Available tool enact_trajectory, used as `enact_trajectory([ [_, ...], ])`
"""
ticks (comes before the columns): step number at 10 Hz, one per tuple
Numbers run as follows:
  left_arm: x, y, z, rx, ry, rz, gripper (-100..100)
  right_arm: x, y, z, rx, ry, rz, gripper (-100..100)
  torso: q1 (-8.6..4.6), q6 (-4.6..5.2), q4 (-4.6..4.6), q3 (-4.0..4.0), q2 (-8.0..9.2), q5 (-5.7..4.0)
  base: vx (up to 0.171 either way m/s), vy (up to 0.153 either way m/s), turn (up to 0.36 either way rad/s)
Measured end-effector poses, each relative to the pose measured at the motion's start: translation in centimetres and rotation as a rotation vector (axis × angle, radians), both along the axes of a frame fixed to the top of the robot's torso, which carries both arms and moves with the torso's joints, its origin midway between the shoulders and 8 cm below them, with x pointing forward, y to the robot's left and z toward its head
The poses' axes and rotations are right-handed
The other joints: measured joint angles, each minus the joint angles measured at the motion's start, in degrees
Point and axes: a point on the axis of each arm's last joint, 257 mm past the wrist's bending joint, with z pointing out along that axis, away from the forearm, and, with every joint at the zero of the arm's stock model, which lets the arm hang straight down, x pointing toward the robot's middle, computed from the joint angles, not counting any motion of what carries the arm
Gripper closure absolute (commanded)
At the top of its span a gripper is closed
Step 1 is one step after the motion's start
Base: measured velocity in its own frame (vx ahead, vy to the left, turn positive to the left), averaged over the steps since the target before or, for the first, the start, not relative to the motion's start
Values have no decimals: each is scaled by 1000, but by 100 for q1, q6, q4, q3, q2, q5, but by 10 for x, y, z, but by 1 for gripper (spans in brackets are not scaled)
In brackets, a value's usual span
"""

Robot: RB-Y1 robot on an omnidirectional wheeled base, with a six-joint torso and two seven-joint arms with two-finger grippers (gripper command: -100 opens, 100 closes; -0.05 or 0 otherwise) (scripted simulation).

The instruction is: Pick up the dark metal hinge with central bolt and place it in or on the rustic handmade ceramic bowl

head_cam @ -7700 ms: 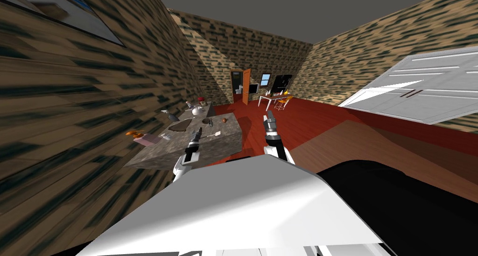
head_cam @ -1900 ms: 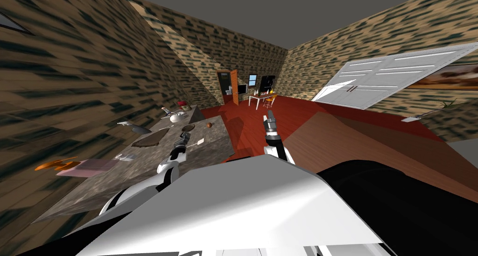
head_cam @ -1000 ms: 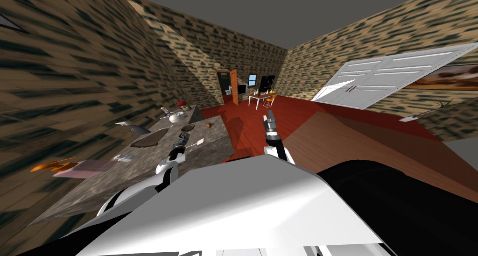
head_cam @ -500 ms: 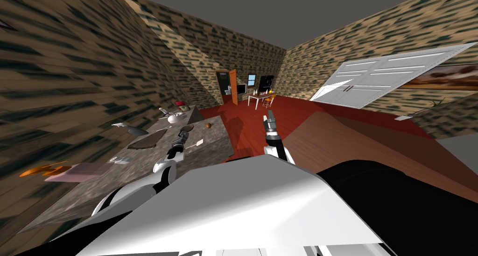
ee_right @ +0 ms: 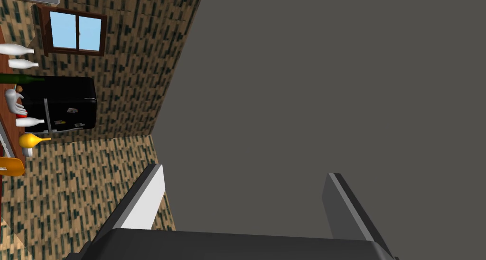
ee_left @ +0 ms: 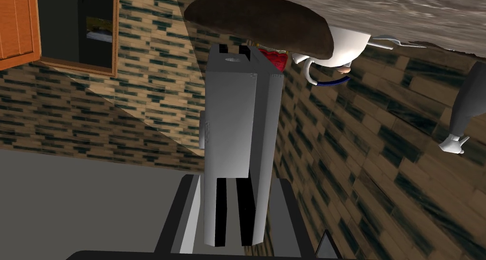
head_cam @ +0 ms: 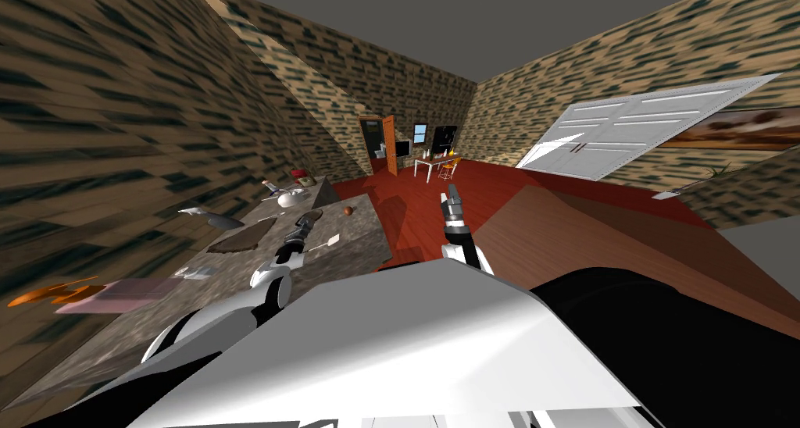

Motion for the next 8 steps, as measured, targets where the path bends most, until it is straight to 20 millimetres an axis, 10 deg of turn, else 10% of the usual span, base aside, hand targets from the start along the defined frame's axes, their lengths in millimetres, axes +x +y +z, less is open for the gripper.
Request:
enact_trajectory([
  [8,14,19,37,-46,-33,-12,100,0,0,0,0,0,0,0,-5,2,5,3,2,-7,14,17,-32],
])
